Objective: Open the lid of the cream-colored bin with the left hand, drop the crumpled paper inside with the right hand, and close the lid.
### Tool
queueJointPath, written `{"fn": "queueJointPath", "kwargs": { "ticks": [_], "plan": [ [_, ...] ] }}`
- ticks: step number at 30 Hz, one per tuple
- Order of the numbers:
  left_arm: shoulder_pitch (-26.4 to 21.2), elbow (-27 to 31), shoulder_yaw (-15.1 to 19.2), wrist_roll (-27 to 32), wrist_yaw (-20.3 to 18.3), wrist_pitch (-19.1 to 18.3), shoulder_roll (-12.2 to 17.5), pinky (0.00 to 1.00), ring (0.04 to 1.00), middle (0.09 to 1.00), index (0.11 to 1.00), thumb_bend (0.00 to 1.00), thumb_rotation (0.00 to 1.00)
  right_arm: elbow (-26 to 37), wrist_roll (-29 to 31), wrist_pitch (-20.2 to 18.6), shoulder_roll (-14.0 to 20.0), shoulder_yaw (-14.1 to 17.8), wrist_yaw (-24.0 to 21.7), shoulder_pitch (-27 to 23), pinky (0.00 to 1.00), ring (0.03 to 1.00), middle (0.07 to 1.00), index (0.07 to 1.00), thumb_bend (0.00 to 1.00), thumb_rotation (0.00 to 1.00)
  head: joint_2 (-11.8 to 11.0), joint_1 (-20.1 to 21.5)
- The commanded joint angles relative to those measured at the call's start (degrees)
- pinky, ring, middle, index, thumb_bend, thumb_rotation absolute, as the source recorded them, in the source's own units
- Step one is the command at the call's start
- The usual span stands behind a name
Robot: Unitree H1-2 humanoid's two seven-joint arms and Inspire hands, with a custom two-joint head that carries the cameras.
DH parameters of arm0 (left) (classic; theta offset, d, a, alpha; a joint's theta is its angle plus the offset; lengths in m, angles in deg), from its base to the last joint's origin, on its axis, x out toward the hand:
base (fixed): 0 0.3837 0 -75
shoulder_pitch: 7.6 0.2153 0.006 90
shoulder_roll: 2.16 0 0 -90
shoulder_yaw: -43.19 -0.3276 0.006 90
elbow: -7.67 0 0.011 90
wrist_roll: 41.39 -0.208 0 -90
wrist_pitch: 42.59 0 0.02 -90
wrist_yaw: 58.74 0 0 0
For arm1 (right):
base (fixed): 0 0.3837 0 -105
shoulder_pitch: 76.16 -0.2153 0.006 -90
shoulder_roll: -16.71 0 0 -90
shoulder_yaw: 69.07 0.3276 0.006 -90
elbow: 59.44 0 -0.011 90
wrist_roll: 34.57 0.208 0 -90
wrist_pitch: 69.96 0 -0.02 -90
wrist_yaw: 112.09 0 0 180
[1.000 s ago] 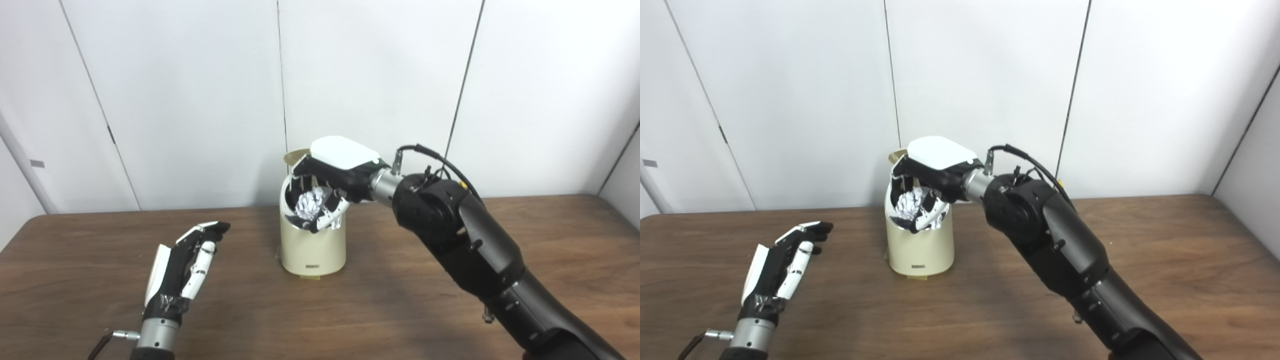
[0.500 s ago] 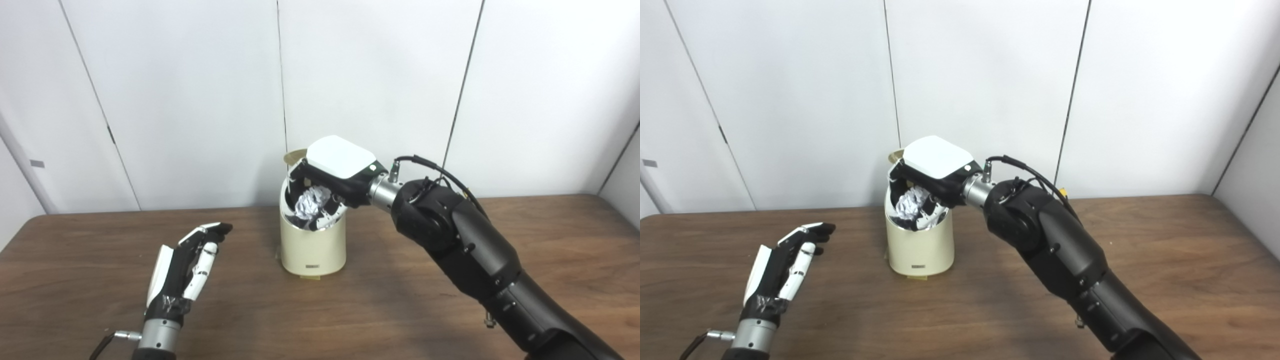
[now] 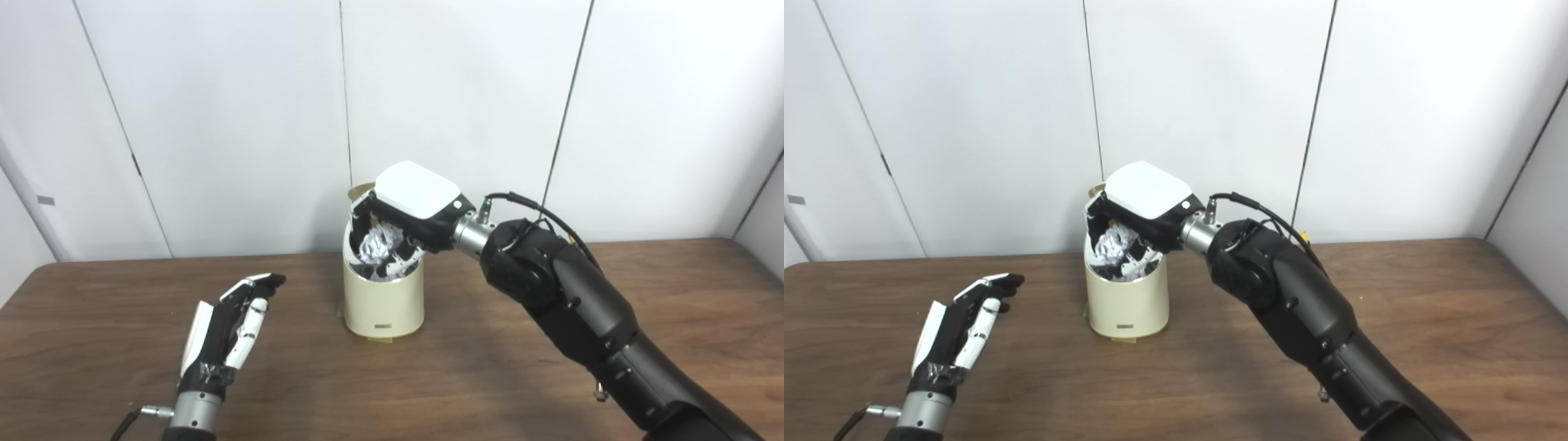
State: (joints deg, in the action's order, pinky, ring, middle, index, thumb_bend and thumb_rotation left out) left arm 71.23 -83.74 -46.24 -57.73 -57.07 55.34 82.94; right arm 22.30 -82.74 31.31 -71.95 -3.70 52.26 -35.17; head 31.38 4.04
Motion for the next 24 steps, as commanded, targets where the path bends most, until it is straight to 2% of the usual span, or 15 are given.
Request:
{"fn": "queueJointPath", "kwargs": {
  "ticks": [1, 3, 5, 8, 10, 16, 24],
  "plan": [
    [-1.84, 2.08, 0.03, 0.16, 0.27, 0.62, 0.59, 0.69, 0.766, 0.773, 0.759, 0.27, 0.92, 0.35, -1.15, 2.81, 1.01, 0.51, 3.75, -3.32, 0.31, 0.421, 0.553, 0.467, 0.51, 0.0, 0.0, 0.03],
    [-1.86, 2.0, 0.03, 0.22, 0.19, 0.65, 0.63, 0.69, 0.764, 0.772, 0.76, 0.28, 0.92, -0.92, -2.94, 5.58, 1.65, -0.27, 5.9, -3.97, 0.32, 0.43, 0.559, 0.457, 0.51, 0.0, -0.08, -0.01],
    [-1.83, 2.09, 0.04, 0.33, 0.17, 0.72, 0.55, 0.69, 0.763, 0.772, 0.759, 0.27, 0.92, -4.64, -5.01, 10.66, 2.33, -1.23, 11.48, -4.85, 0.34, 0.439, 0.557, 0.447, 0.51, 0.0, -0.02, -0.1],
    [-1.76, 2.24, 0.0, 0.27, 0.14, 0.7, 0.56, 0.69, 0.765, 0.772, 0.759, 0.27, 0.91, -8.58, -6.66, 14.79, 2.97, -2.32, 16.55, -5.76, 0.37, 0.459, 0.546, 0.433, 0.51, 0.0, 0.02, -0.13],
    [-1.72, 2.28, 0.03, 0.27, 0.21, 0.76, 0.52, 0.69, 0.762, 0.771, 0.757, 0.27, 0.91, -11.1, -7.28, 15.58, 3.72, -4.28, 20.06, -6.47, 0.39, 0.47, 0.538, 0.429, 0.51, 0.0, 0.09, -0.12],
    [-1.65, 2.61, -0.03, -0.12, 0.15, 0.39, 0.64, 0.68, 0.76, 0.77, 0.757, 0.27, 0.91, -14.53, -7.65, 15.61, 5.46, -9.33, 26.86, -7.8, 0.4, 0.491, 0.531, 0.425, 0.51, 0.0, 0.17, -0.11],
    [-1.57, 2.55, -0.09, -0.39, 0.29, 0.49, 0.69, 0.67, 0.754, 0.769, 0.755, 0.27, 0.92, -17.18, -8.8, 15.62, 6.91, -12.91, 32.79, -8.77, 0.4, 0.496, 0.534, 0.421, 0.51, 0.0, 0.09, -0.14]
  ]
}}
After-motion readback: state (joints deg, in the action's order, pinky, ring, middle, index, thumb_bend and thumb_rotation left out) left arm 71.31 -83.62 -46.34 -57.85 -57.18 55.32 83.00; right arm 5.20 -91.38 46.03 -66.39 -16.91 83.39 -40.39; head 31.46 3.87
